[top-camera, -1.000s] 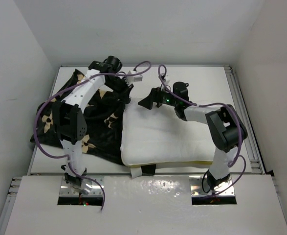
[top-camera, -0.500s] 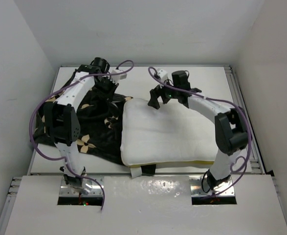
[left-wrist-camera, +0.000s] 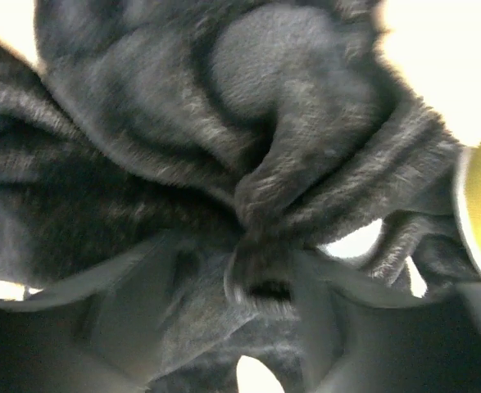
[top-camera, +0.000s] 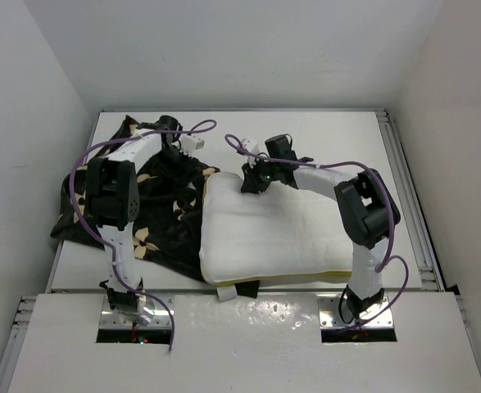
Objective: Put the pillow into the pillowcase
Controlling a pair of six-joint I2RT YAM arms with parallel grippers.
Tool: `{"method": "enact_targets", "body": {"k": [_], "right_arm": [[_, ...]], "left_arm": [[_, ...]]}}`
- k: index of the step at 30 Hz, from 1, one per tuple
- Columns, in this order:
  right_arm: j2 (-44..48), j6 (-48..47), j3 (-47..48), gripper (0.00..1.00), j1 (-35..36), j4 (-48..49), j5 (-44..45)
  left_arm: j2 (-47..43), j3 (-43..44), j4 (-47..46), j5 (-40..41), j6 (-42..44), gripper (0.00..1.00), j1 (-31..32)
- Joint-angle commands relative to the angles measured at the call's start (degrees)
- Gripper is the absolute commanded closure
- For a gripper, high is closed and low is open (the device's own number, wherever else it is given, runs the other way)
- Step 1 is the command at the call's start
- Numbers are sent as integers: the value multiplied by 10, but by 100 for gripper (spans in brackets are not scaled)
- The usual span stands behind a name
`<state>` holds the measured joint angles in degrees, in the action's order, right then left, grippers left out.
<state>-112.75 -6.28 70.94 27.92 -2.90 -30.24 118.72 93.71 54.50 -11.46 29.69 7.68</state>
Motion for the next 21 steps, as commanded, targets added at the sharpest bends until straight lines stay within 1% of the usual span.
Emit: {"method": "enact_targets", "body": {"k": [1, 2, 3, 4, 5, 7, 8, 9, 10, 11, 12, 14, 15, 17, 18, 19, 20, 21], "right_arm": [[25, 29, -33, 90, 18, 10, -3], [28, 42, -36, 96, 18, 17, 4], [38, 50, -41, 100, 18, 22, 7], [42, 58, -46, 100, 18, 25, 21], [47, 78, -52, 100, 16, 44, 25], [64, 93, -70, 100, 14, 62, 35], [71, 112, -81, 100, 13, 75, 40], [78, 123, -101, 100, 13, 100, 52], [95, 150, -112, 100, 8, 112, 60], [103, 163, -125, 100, 6, 140, 76], [111, 174, -152, 100, 1, 156, 85], [142, 194, -199, 100, -3, 197, 106], [151, 188, -213, 100, -2, 206, 113], [182, 183, -247, 100, 0, 223, 126], [191, 184, -258, 100, 1, 228, 137], [215, 185, -267, 100, 1, 240, 138], [228, 185, -285, 100, 2, 245, 144], [242, 185, -294, 100, 2, 251, 148]], "left_arm": [[-17, 9, -25, -78, -2, 40, 3], [-18, 9, -21, -93, 8, 37, 6], [-18, 9, -20, -115, 12, 35, 8], [-18, 2, -19, -122, 20, 32, 8], [-17, -3, -25, -122, 20, 31, 12], [-8, -13, -33, -89, 18, 33, 18], [-3, -26, -40, -74, 17, 38, 20], [7, -35, -61, -52, 14, 46, 22], [16, -41, -68, -45, 15, 64, 22], [24, -36, -73, -38, 17, 75, 23], [44, -12, -72, -26, 10, 100, 22], [70, 31, -69, -20, 3, 100, 23], [76, 91, -68, -18, -9, 100, 26], [89, 155, -84, 5, -19, 100, 44], [92, 214, -92, 12, -16, 100, 54], [93, 240, -106, 19, -4, 100, 84], [94, 278, -113, 28, 28, 100, 101], [93, 291, -120, 31, 50, 100, 118]]}}
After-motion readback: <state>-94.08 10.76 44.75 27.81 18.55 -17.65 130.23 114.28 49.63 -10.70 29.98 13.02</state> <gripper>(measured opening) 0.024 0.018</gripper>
